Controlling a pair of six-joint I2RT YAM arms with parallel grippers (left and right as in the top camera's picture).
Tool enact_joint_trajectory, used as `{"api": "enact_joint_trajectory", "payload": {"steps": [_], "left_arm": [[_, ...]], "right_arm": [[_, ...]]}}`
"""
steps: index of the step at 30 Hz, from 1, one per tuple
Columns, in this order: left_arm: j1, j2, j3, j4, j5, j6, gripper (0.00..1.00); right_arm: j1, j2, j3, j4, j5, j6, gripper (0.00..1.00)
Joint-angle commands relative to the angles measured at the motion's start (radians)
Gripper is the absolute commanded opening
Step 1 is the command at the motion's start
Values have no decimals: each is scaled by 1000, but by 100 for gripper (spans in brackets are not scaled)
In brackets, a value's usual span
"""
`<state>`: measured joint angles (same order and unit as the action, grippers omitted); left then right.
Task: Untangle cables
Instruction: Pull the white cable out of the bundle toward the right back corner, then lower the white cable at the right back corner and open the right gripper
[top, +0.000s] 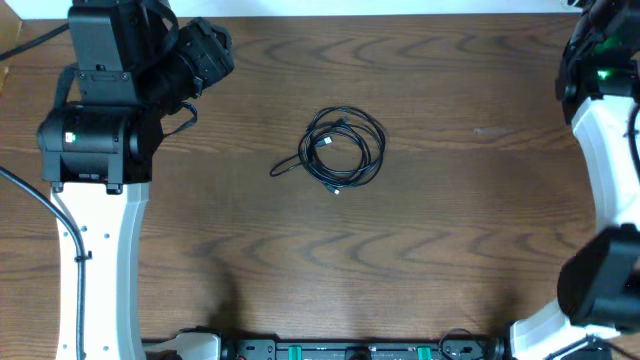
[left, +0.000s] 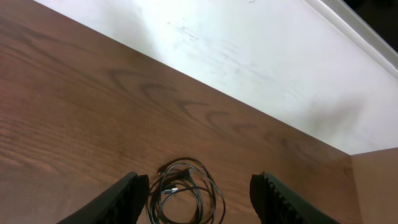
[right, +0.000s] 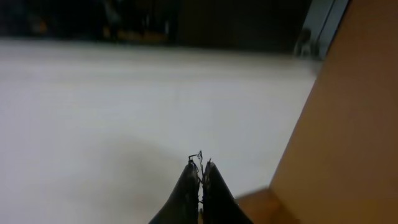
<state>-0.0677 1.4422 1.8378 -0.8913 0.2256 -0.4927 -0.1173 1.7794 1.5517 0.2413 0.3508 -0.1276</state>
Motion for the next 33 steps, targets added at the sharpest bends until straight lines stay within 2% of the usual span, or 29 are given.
{"api": "enact_joint_trajectory", "payload": {"steps": [1,8,16,25,26,27,30,31,33], "left_arm": [[-1,11,9,2,-14,18,57],[-1,28,9,5,-14,18,57],[-1,53,9,14,-2,17,57],[-1,54,9,14,-2,17,57],[-1,54,9,14,-2,17,57],[-1,54,9,14,-2,17,57],[-1,54,9,14,-2,17,57],[-2,54,9,13,1,17,57],[-2,54,9,13,6,17,57]], "right_arm": [[-62,134,6,-59,-65,116,1],[-120,231,57,-169,-204,143,1],[-200,307,378,-417,-308,195,1],[-254,549,598,-616,-423,221,2],[-255,567,607,-621,-438,221,6],[-255,585,612,-624,-449,224,17],[-254,613,613,-616,-462,225,86],[-254,614,613,-616,-461,225,99],[-257,610,621,-628,-467,229,99]]}}
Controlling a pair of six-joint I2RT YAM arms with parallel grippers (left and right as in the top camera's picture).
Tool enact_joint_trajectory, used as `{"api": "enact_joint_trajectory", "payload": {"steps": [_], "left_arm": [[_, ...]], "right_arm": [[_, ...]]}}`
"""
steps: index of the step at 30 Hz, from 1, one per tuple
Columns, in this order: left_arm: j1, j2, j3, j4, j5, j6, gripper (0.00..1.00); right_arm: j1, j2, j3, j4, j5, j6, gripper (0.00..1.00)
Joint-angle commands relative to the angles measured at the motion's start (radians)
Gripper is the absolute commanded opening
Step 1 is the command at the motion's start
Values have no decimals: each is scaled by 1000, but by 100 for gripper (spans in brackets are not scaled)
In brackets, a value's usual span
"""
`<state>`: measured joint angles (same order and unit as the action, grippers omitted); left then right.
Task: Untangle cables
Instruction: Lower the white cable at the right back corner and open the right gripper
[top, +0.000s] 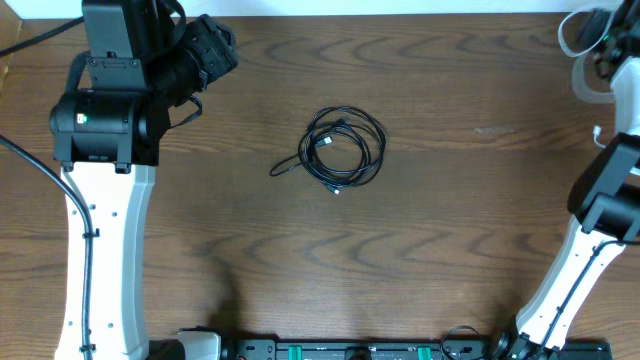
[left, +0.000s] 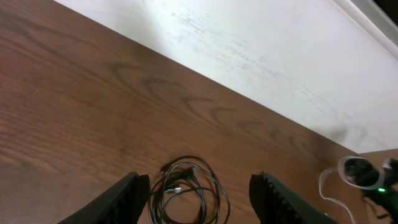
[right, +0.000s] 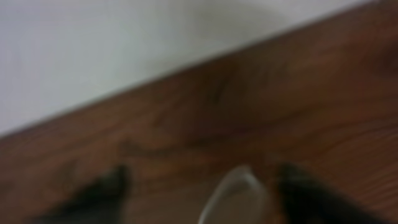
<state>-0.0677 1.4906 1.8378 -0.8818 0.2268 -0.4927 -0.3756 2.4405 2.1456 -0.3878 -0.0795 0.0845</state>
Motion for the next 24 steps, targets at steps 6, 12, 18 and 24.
{"api": "enact_joint_trajectory", "payload": {"steps": [6,12,18,24], "left_arm": [[-8,6,9,4,8,17,57],[-19,6,9,3,8,18,57],[-19,6,9,4,8,18,57],[-19,6,9,4,8,18,57]], "right_arm": [[-7,-54,114,-253,-31,42,99],[-28,-54,129,-366,-50,42,99],[-36,-54,138,-532,184,42,99],[-32,-54,138,-652,399,5,99]]}}
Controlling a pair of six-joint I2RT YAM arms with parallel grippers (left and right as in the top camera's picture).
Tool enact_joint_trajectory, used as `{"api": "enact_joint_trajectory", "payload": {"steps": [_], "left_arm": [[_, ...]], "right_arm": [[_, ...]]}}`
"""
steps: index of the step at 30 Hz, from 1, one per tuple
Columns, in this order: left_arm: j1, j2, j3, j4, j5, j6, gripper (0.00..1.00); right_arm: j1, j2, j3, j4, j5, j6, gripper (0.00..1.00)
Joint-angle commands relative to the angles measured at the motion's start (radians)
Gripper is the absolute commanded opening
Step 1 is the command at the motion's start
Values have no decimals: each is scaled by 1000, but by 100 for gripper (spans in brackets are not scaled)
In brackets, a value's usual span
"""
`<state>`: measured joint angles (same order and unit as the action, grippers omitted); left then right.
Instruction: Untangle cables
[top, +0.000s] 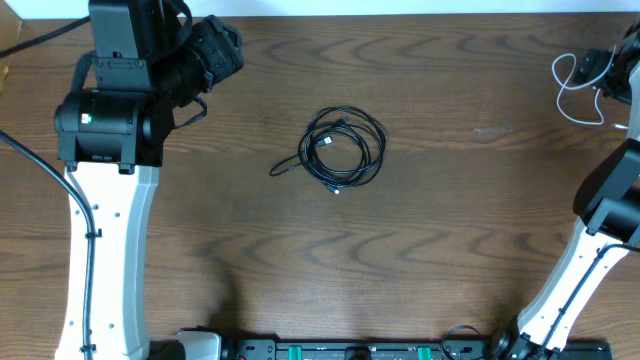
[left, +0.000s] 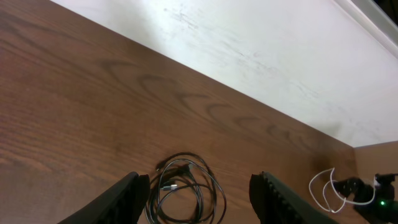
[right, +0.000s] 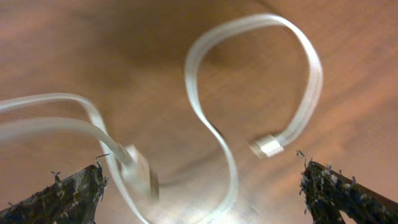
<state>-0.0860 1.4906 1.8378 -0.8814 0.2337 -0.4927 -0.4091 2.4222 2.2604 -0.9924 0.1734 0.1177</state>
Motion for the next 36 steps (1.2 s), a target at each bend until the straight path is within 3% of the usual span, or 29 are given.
{"api": "enact_joint_trajectory", "payload": {"steps": [1,9,14,19,24,28,32,36], "left_arm": [[-1,6,9,3,1,18,57],[-1,6,9,3,1,18,57],[-1,6,9,3,1,18,57],[-1,6,9,3,1,18,57],[-1,6,9,3,1,18,57],[-1,6,9,4,1,18,57],[-1,6,9,4,1,18,57],[-1,6,9,4,1,18,57]], "right_arm": [[2,-35,23,-72,138,-39,99],[12,-35,23,-322,-39,-204,99],[11,-35,23,-469,-14,-230,99],[11,-37,27,-461,-50,-232,99],[11,-38,74,-451,-217,-348,97],[10,-38,122,-433,-286,-348,98],[14,-37,126,-432,-605,-298,96],[53,-37,83,-463,-611,-273,99]]}}
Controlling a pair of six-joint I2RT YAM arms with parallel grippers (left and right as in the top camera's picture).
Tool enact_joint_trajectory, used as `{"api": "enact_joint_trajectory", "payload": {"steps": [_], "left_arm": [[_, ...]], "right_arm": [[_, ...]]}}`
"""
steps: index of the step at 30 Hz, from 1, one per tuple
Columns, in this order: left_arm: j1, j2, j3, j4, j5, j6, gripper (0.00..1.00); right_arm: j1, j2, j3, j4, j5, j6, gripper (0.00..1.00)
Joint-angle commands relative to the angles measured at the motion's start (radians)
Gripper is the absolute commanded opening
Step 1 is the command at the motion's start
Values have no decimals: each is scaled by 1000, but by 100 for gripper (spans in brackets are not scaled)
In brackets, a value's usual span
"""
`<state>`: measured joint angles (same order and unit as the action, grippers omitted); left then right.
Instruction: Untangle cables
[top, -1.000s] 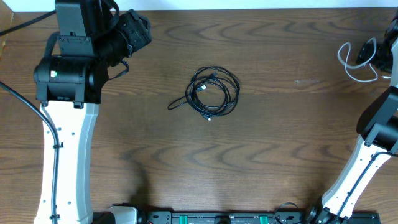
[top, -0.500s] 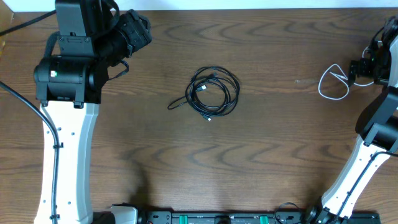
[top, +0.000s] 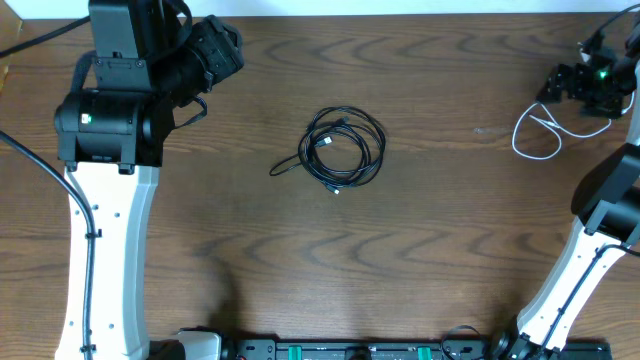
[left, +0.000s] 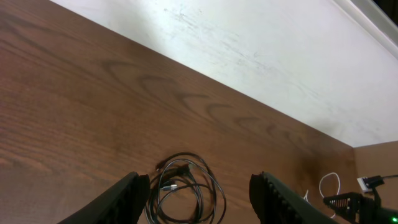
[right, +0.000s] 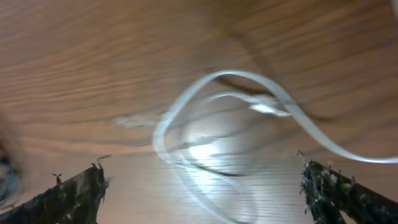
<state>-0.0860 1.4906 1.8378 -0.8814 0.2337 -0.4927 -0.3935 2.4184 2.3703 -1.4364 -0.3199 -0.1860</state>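
A coiled black cable (top: 342, 150) lies at the middle of the wooden table (top: 200, 220); in the left wrist view the black cable (left: 185, 194) shows low between my left fingers. My left gripper (left: 198, 177) hangs open well above the table's far left (top: 215, 47), holding nothing. A thin white cable (top: 543, 131) lies in loose loops at the far right. Just beyond it my right gripper (top: 574, 84) stands open. The white cable (right: 211, 118) is blurred on the wood ahead of the right gripper (right: 202, 167), untouched by either finger.
The table's back edge meets a white wall strip (left: 261, 50). A tan surface (left: 379, 168) lies off the right end. Both white arm columns (top: 95, 250) rise from the front edge, where a rail with green clips (top: 350, 350) runs.
The white cable was in the air by my right gripper at the table's right end; now it lies on the wood, further left and nearer. The right gripper turned. Left arm and black coil unchanged.
At first my right gripper was shut, off the table's right end, with no white cable in view. Then it stood over the back right corner with the jaws apart and a white loop showing. Later the white cable dangled there; now it rests on the table. The black coil never moved.
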Motion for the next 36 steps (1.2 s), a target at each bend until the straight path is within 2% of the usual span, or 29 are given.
{"api": "enact_joint_trajectory", "payload": {"steps": [1,4,9,11,17,24,34,36], "left_arm": [[-1,6,9,3,1,18,57],[-1,6,9,3,1,18,57],[-1,6,9,4,1,19,57],[0,6,9,3,1,20,57],[0,6,9,4,0,29,57],[0,6,9,4,0,29,57],[0,6,9,14,0,29,57],[-1,6,9,23,1,28,57]], "right_arm": [[47,-33,-40,-19,-91,47,99],[113,-32,-127,39,68,172,98],[175,-32,-253,204,180,300,87],[192,-32,-285,257,209,330,77],[197,-32,-290,328,239,358,31],[181,-32,-276,427,238,358,1],[78,-34,6,680,230,439,1],[40,-34,98,814,254,520,1]]}}
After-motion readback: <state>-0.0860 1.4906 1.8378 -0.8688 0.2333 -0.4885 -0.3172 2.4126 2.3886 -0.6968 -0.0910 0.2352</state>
